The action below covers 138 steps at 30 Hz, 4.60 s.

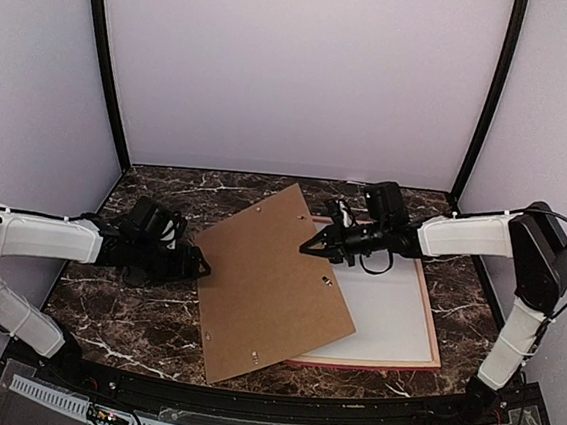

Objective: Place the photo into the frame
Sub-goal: Move the frame body to the center of the board, then place the backboard next to the photo.

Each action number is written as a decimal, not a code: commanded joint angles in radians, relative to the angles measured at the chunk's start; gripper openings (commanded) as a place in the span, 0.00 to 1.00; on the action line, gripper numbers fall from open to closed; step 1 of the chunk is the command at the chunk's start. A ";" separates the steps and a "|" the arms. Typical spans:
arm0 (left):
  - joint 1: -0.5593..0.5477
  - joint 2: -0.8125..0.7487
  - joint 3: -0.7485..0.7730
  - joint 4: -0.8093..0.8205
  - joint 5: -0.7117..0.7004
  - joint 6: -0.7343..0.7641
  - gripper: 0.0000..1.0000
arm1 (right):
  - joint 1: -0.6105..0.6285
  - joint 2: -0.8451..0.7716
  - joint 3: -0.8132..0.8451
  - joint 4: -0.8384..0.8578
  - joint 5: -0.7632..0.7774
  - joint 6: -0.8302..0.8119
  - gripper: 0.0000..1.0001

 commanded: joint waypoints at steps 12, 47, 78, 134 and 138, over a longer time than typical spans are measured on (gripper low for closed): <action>-0.105 0.051 0.277 -0.104 -0.033 0.067 0.82 | -0.436 -0.392 -0.127 0.051 -0.153 0.004 0.00; -0.348 0.769 0.836 -0.148 -0.102 0.096 0.48 | -0.808 -0.559 -0.181 0.013 -0.279 0.003 0.00; -0.234 0.500 0.380 -0.005 -0.303 -0.067 0.17 | -0.737 -0.559 -0.251 -0.002 -0.246 -0.030 0.00; -0.145 0.000 0.238 -0.095 -0.374 0.125 0.73 | -0.127 -0.129 -0.453 0.795 0.013 0.444 0.00; -0.144 0.013 0.234 -0.090 -0.373 0.124 0.73 | -0.119 -0.109 -0.470 0.823 0.028 0.456 0.00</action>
